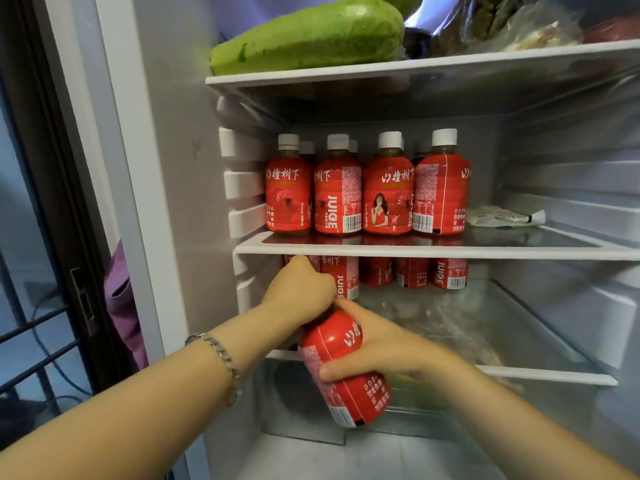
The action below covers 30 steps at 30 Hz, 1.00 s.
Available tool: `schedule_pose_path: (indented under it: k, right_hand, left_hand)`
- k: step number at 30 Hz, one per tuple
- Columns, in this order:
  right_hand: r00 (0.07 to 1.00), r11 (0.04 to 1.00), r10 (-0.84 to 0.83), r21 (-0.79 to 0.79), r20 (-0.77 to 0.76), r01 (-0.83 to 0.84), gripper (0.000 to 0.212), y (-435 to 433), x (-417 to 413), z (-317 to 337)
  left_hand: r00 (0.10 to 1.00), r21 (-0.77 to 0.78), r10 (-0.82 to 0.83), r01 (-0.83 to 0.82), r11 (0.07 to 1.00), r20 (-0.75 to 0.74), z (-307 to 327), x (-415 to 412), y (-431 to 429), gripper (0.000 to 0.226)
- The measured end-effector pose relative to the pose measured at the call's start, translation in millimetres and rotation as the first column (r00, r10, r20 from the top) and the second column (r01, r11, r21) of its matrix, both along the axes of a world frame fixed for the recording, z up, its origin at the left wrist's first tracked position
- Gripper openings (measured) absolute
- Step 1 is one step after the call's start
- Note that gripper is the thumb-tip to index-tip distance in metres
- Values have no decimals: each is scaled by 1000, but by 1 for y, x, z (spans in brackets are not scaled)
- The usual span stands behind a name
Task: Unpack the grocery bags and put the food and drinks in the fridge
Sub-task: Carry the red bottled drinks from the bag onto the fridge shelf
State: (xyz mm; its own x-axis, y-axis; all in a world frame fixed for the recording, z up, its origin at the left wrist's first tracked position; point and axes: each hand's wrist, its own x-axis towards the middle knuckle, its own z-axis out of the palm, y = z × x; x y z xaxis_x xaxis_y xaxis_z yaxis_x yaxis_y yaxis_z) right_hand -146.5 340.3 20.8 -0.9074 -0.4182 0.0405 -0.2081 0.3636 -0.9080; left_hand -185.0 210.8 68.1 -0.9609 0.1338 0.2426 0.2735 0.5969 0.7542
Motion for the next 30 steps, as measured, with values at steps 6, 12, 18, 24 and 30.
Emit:
schedule_pose_path:
  k: [6, 12, 18, 24, 30]
  right_hand:
    - [871, 848, -465, -364, -162, 385, 57, 20, 14, -5]
    - [606, 709, -704, -392, -370, 586, 66, 10, 36, -16]
    - [528, 623, -782, -409, -331, 666, 68, 24, 20, -17]
    - [521, 593, -804, -317, -287, 740, 69, 42, -19, -13]
    - [574, 548, -763, 174, -296, 818, 77, 57, -83, -7]
  left_hand:
    - [948, 277, -216, 148, 949, 234, -2, -2, 13, 31]
    - [965, -493, -175, 59, 868, -193, -38, -24, 22, 25]
    - [883, -857, -397, -10, 515, -249, -45, -58, 39, 52]
    - [878, -976, -427, -187, 114, -218, -33, -73, 41, 62]
    - [885, -972, -405, -189, 140, -231, -41, -68, 36, 61]
